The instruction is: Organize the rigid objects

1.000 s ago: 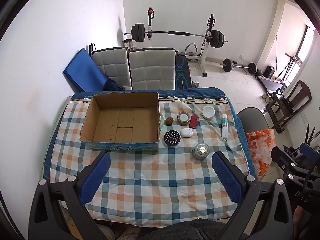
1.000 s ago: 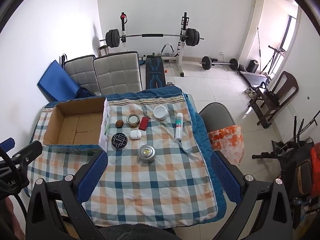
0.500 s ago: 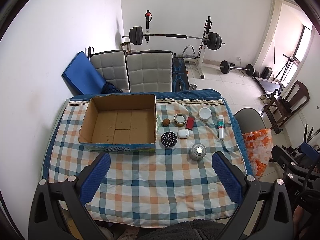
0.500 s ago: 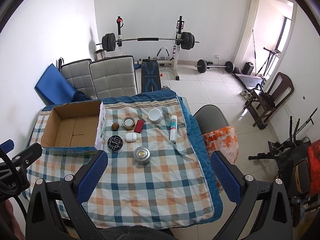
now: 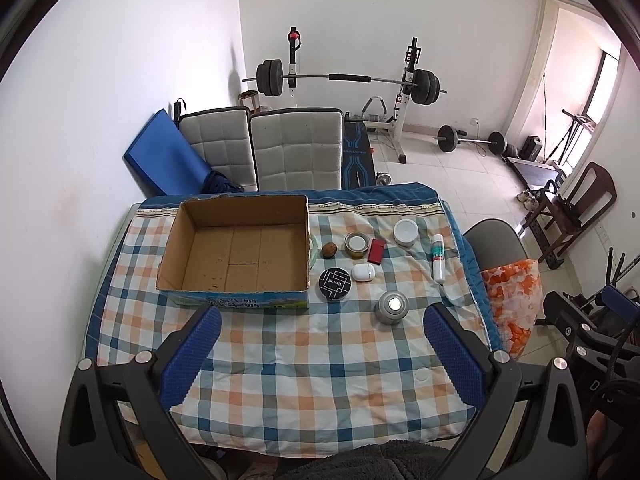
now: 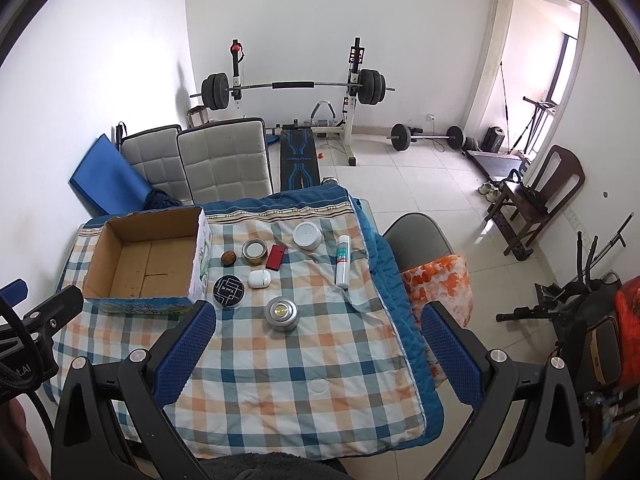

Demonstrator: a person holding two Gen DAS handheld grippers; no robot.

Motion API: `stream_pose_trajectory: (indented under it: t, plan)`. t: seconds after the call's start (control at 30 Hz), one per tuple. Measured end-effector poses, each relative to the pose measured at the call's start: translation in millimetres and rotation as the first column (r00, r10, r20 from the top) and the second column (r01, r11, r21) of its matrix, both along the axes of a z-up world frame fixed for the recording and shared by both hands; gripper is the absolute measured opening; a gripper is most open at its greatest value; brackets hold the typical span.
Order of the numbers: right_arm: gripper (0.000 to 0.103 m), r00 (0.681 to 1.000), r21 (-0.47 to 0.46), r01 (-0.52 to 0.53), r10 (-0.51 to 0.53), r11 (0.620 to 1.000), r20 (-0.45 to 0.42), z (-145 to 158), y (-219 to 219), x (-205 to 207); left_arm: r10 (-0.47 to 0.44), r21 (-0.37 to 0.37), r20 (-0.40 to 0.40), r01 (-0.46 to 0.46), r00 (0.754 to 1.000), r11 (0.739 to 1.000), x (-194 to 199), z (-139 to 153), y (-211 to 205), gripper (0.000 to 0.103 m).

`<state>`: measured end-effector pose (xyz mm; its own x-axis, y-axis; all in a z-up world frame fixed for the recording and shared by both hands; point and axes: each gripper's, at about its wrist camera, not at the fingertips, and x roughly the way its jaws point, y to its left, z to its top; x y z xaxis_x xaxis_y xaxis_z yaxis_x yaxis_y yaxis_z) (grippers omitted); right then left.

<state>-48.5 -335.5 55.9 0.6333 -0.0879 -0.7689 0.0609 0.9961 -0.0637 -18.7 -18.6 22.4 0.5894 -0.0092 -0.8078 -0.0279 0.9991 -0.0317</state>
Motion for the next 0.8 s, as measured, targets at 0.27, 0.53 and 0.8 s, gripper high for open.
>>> stream_pose_trajectory:
  t: [0.27,0.53,0.8]
  plan:
    - [0.103,1.0,-0.009,0.004,-0.004,1.0,0.008,5.2,0.2,0.7,-0.002,-0.003,0.007,0.002,1.0,1.0,-0.6,4.8,-2.5,0.103]
    - [0.103,1.0,0.0,0.002,-0.002,1.0,0.01,7.0,-1.9,0.6,0.0,-0.004,0.009,0.0,1.0,1.0,-1.2,4.9,-3.1,0.103]
    - [0.103,1.0,-0.002,0.003,-0.003,1.0,0.017,9.5,-3.6,3.0,-0.002,-0.005,0.006,0.002,1.0,1.0,-2.1,4.6,-6.6,0.103]
